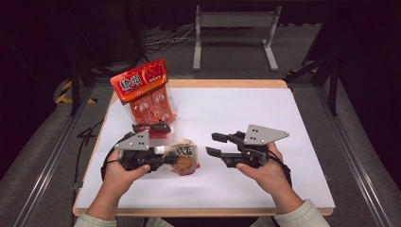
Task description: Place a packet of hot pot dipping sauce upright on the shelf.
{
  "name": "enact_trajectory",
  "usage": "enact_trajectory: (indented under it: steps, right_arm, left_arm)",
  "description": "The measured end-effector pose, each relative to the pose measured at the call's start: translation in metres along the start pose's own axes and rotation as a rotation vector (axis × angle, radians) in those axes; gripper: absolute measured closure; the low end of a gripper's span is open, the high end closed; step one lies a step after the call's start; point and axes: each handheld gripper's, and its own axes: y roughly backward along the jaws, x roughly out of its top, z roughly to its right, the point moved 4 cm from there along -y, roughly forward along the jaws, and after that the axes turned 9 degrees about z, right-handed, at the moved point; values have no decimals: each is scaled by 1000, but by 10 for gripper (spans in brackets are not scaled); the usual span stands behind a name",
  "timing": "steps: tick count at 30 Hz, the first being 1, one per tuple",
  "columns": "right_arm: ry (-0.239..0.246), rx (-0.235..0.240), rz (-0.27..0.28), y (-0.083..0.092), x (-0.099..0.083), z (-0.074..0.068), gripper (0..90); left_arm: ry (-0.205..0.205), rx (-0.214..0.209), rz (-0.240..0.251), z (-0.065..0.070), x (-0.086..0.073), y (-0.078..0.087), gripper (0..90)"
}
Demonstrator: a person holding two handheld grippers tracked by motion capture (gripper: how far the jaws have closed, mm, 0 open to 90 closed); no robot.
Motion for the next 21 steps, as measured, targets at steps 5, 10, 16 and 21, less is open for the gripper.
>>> enact_trajectory:
  steps: [5,10,16,21]
  right_arm:
    - [-3,-55,-34,17,-11,14,503]
    - [-5,-113,-65,35,-21,27,509]
    - [-11,-183,-78,48,-28,39,486]
    - [-22,-204,-80,52,-31,45,493]
  left_arm:
    - [3,42,6,-3,3,12,887]
    - [5,67,21,-4,7,21,887]
    - [3,92,25,-6,11,31,888]
    - [-4,115,28,-7,15,38,888]
